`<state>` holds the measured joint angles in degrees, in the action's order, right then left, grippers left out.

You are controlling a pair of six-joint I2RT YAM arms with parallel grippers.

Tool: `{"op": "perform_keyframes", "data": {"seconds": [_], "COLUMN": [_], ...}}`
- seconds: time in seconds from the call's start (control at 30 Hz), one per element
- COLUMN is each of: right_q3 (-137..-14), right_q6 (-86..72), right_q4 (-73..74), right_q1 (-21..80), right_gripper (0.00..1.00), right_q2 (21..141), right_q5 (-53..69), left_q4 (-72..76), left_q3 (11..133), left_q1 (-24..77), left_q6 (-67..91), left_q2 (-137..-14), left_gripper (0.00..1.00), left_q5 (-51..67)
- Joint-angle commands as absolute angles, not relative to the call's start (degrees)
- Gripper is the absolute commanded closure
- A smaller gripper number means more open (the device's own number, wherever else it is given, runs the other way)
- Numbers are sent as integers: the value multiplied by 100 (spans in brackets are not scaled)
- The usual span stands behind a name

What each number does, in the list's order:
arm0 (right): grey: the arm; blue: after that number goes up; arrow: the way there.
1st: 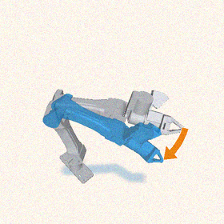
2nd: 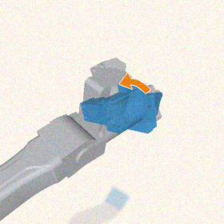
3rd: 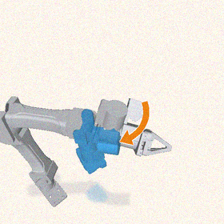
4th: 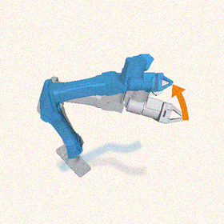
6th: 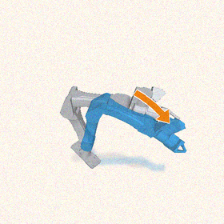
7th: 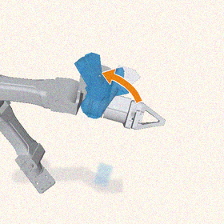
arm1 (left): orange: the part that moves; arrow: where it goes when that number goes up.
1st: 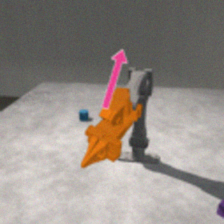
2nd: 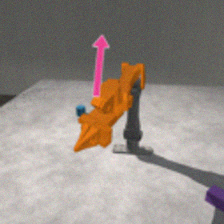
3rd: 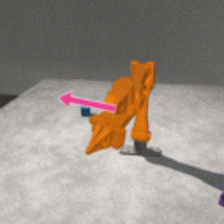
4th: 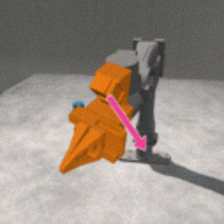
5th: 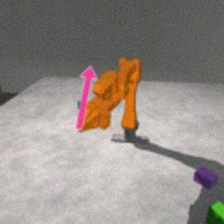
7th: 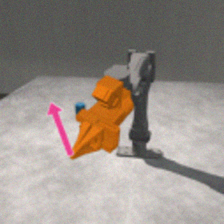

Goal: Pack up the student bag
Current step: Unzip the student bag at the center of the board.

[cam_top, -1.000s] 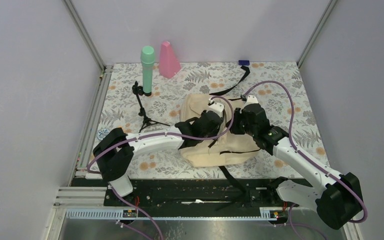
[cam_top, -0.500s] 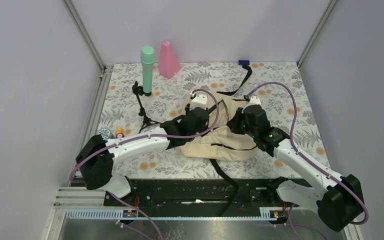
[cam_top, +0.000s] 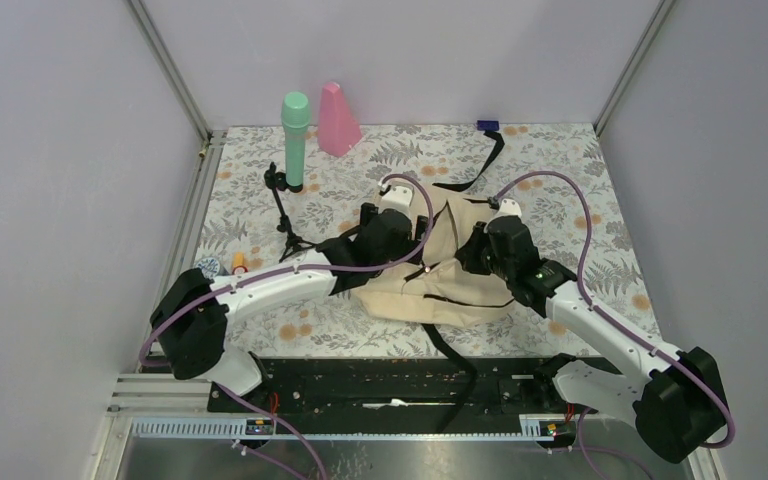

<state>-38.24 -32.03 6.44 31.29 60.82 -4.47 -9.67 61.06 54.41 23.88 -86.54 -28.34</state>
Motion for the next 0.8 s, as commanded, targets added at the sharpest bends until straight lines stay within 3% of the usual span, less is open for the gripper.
{"op": "perform_keyframes", "data": {"seconds": [0.0,0.3,0.53,0.6,0.73,0.77], "right_q3": [-3780,-3747,-3744,-3757,-3817,-3818], "right_q6": [-3157,-3093,-3090,-3056,-3034,-3026], "right_q4": [486,500,499,508,703,728], "right_q1": [3059,3056,3059,3056,3057,3053], "right_gripper": [100,100,100,100,100,100], "right_q2": [5982,5885,5857,5861,5865,5859], "right_q5": [-659,-728,-772,-825,-1096,-1143], "left_q4": [-376,-168,-697,-764,-861,-805], "left_q3": [6572,7109,7440,7417,7182,7074], "left_q1": [5390,5257,5247,5252,5240,5219], "left_q6": [2190,1871,1362,1183,1067,1068], "left_q2": [-8816,-9582,-9956,-9973,-9821,-9719], "left_gripper": [11,3,7,23,72,78], "left_q5": [-2108,-1424,-1874,-2110,-3638,-3890]}}
